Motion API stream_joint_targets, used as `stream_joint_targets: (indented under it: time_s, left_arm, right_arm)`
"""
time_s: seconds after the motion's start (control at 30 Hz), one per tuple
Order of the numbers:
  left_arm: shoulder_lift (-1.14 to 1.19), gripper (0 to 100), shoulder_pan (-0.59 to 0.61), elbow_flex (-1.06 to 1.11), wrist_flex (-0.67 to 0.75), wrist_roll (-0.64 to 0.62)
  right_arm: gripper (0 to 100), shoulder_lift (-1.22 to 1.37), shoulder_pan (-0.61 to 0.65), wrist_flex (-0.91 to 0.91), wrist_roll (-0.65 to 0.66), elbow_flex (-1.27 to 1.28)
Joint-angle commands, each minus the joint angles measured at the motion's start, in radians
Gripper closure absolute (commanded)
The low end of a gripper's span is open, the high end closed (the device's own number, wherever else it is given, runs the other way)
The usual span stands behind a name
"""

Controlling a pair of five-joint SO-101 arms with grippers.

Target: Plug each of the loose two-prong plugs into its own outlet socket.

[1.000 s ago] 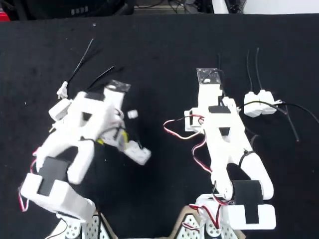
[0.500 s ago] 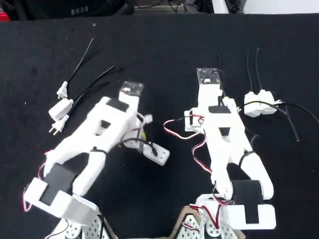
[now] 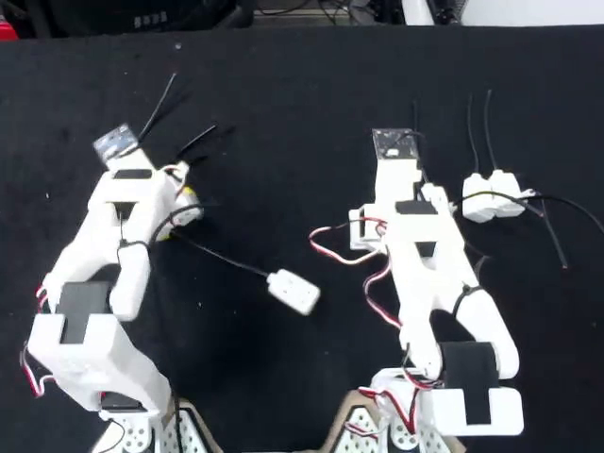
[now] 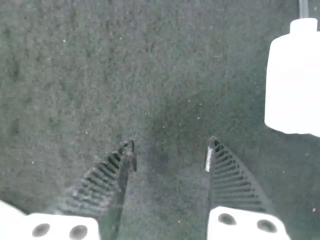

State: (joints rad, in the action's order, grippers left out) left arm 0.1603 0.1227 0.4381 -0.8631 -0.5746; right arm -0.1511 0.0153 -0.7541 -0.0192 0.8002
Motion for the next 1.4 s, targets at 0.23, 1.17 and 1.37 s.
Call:
stream_joint_targets:
  time_s: [0.23,1.17,1.37]
  left_arm:
    - [-0.034,77,0.113,-0.008,-0.227,0.002]
    - [-0.037,77,0.219,-0.489,-0.568,1.114]
    - [-0.025,77,0.245,-0.469,-0.557,1.232]
  right_arm:
    - [78.7,-0.030,-0.018,-0.006,-0.003,-0.044]
    - [78.7,-0.030,-0.017,-0.008,-0.002,-0.044]
    - [78.7,-0.030,-0.017,-0.008,0.000,-0.044]
